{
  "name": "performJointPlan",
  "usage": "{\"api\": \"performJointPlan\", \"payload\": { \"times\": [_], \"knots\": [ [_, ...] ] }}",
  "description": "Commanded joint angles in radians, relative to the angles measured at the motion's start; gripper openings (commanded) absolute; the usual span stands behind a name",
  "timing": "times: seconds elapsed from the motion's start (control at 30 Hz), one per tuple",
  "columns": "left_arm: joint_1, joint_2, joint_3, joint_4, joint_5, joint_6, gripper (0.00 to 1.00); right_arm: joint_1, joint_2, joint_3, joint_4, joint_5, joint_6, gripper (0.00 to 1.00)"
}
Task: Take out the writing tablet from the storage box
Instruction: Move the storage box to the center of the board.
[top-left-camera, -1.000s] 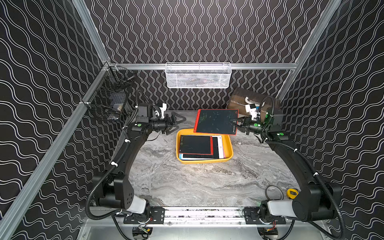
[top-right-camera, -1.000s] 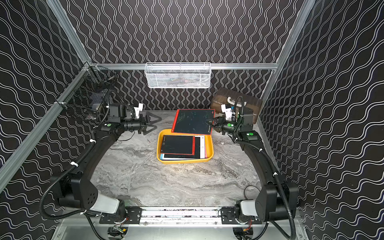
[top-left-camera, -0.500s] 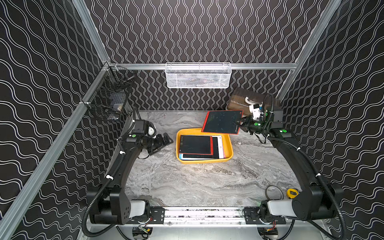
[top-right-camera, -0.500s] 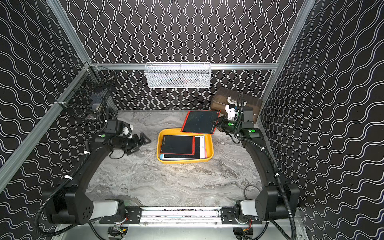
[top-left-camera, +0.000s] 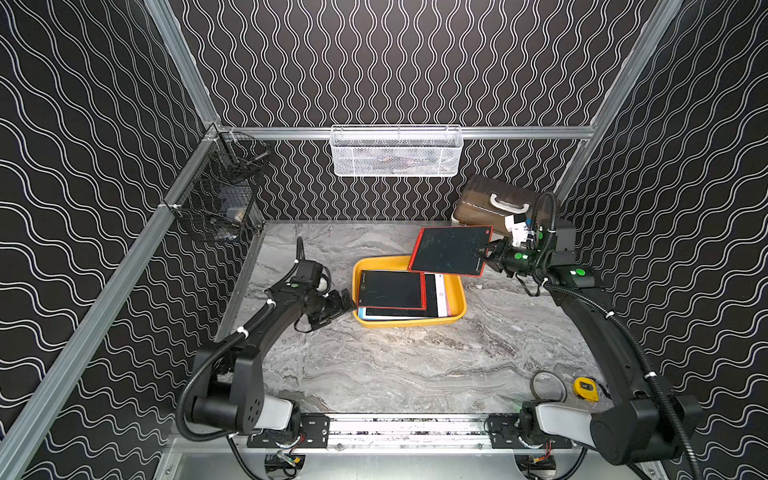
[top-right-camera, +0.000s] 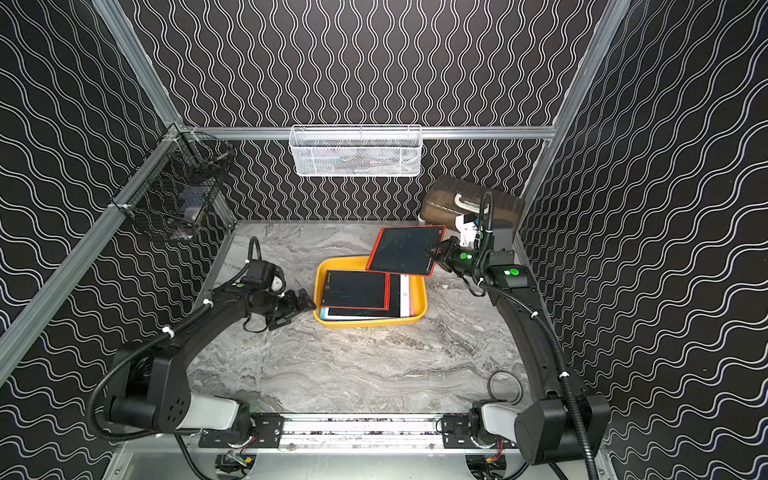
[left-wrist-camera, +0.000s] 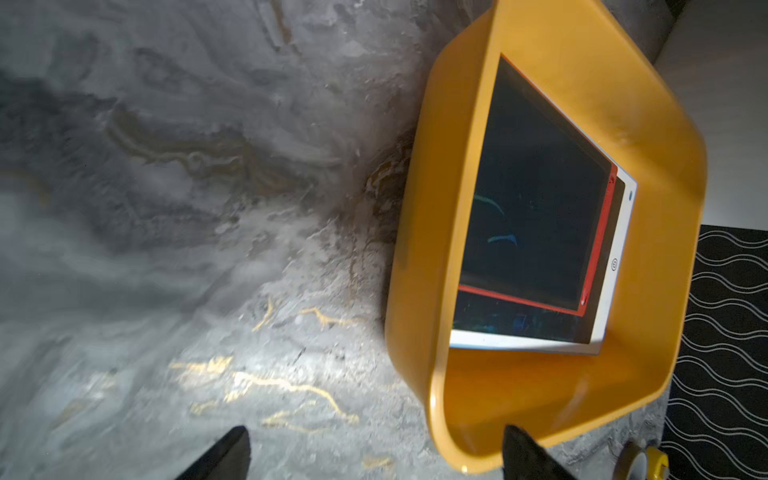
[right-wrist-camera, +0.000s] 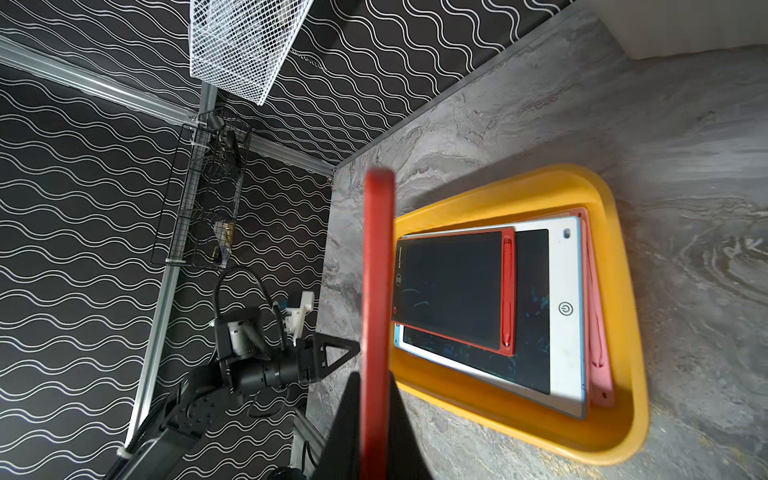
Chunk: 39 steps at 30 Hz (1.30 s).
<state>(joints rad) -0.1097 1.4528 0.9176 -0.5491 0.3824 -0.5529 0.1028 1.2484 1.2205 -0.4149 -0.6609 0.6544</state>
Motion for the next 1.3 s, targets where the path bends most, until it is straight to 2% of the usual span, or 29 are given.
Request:
{"api": "performJointPlan", "payload": {
  "times": [0.0,0.13,0.3,0.4,0.57,0.7,0.83,0.97,1.03,1.17,1.27],
  "knots": [
    [-0.027,0.052,0.010,0.093,-0.016,-0.027,0.95,0.000,-0.031,-0.014,-0.007,0.015,-0.008,0.00],
    [-0.088,0.110,0.014,0.136,-0.045,-0.066,0.90,-0.002,-0.067,-0.024,-0.033,0.043,-0.023,0.00],
    [-0.175,0.211,0.049,0.195,-0.093,-0.132,0.77,-0.005,-0.085,-0.007,-0.067,0.067,-0.047,0.00],
    [-0.240,0.273,0.106,0.190,-0.133,-0.143,0.70,-0.012,-0.094,0.011,-0.079,0.080,-0.059,0.00],
    [-0.335,0.379,0.216,0.191,-0.174,-0.166,0.52,-0.020,-0.094,0.044,-0.056,0.109,-0.044,0.00],
    [-0.399,0.473,0.333,0.174,-0.193,-0.158,0.46,-0.023,-0.089,0.092,-0.085,0.175,-0.055,0.00],
    [-0.434,0.580,0.475,0.140,-0.198,-0.123,0.32,-0.029,-0.101,0.127,-0.129,0.248,-0.084,0.00],
    [-0.446,0.611,0.531,0.122,-0.224,-0.093,0.30,-0.036,-0.117,0.143,-0.158,0.295,-0.098,0.00],
    [-0.447,0.608,0.535,0.118,-0.233,-0.083,0.33,-0.042,-0.121,0.145,-0.163,0.303,-0.099,0.00],
    [-0.447,0.612,0.545,0.127,-0.191,-0.081,0.34,-0.046,-0.121,0.133,-0.151,0.295,-0.086,0.00],
    [-0.447,0.593,0.531,0.129,-0.164,-0.101,0.42,-0.046,-0.118,0.120,-0.142,0.297,-0.075,0.00]
  ]
}}
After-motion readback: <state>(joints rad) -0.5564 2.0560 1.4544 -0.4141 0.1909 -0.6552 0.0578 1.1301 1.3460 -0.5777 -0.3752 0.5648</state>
